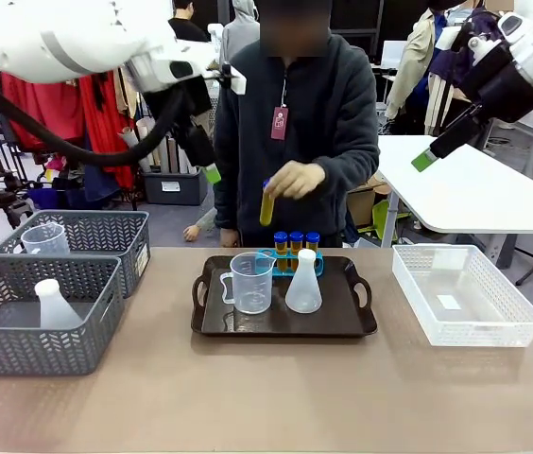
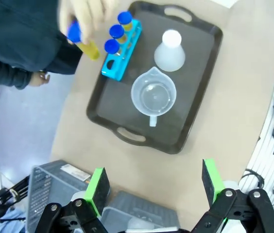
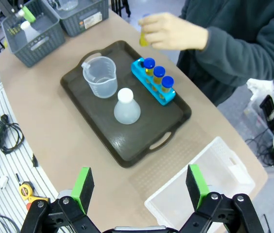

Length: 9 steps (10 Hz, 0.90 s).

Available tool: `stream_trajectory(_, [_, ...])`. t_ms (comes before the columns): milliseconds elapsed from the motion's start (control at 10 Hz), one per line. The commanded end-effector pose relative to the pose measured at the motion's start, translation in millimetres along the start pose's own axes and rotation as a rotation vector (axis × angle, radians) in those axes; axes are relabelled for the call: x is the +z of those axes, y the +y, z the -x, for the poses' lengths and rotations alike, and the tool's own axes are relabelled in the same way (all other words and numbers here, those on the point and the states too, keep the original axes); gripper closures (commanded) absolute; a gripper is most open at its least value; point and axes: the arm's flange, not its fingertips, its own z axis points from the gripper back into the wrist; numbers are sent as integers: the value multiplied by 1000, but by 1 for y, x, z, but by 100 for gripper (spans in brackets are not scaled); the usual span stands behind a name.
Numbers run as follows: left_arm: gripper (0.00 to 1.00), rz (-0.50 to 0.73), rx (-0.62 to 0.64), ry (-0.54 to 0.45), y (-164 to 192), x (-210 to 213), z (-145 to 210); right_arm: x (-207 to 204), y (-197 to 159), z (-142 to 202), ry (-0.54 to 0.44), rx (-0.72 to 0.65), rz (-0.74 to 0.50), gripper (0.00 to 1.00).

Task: Prepare the laboratory tools.
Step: Pick up one Large Measuring Cup and place it on the Handle tray.

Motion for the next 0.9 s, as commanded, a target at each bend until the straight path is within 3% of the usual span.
stream_trajectory(0, [2,-12,-33,-79,-4,16,22,1,0,0,-6,1,-3,0])
stream_trajectory(300, [2,37,-76,-203,-12,48,40,1,0,0,-6,1,-3,0])
stream_trajectory(800, [2,76,-86,-274,-12,86,59,1,0,0,-6,1,-3,0])
